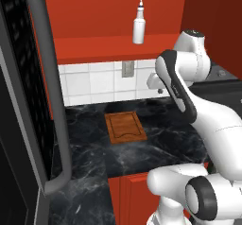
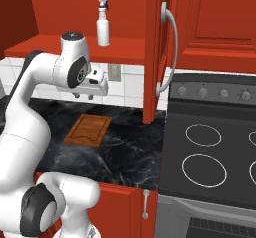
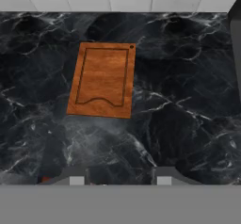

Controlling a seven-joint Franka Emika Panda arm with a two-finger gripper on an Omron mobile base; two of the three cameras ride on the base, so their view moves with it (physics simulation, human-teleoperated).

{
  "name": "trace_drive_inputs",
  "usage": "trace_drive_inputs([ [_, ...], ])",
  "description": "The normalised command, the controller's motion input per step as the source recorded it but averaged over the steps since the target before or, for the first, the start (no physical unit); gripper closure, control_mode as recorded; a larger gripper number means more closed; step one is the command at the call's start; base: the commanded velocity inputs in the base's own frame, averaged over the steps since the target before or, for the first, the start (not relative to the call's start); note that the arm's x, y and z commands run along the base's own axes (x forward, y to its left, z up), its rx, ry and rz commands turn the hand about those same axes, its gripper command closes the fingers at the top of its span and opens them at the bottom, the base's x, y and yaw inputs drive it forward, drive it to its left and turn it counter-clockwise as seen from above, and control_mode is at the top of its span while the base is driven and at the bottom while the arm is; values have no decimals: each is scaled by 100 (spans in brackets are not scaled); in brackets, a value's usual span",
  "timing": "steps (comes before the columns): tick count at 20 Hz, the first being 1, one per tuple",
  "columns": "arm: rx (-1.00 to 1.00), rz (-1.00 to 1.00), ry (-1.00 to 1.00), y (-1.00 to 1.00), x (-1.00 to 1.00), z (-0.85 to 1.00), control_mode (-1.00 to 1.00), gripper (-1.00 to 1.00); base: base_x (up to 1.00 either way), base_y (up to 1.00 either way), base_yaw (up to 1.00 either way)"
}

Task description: Grab the spray bottle from the cabinet, then place it next to the cutting board for sanitizing. Then grab the dish brush from the countertop next to the sink and place it next to the cutting board.

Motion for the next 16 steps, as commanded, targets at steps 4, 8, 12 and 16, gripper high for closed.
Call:
trace_drive_inputs([
  [4, 0, 0, -1, 0, -31, 0, -100, -100, 0, 0, 0],
  [8, 0, 0, -7, 0, -68, 0, -100, -100, 0, 0, 0],
  [12, -1, 0, -37, 0, -69, 9, -100, -100, 0, 0, 0],
  [16, 0, 5, -59, 0, -67, 35, -100, -100, 0, 0, 0],
])
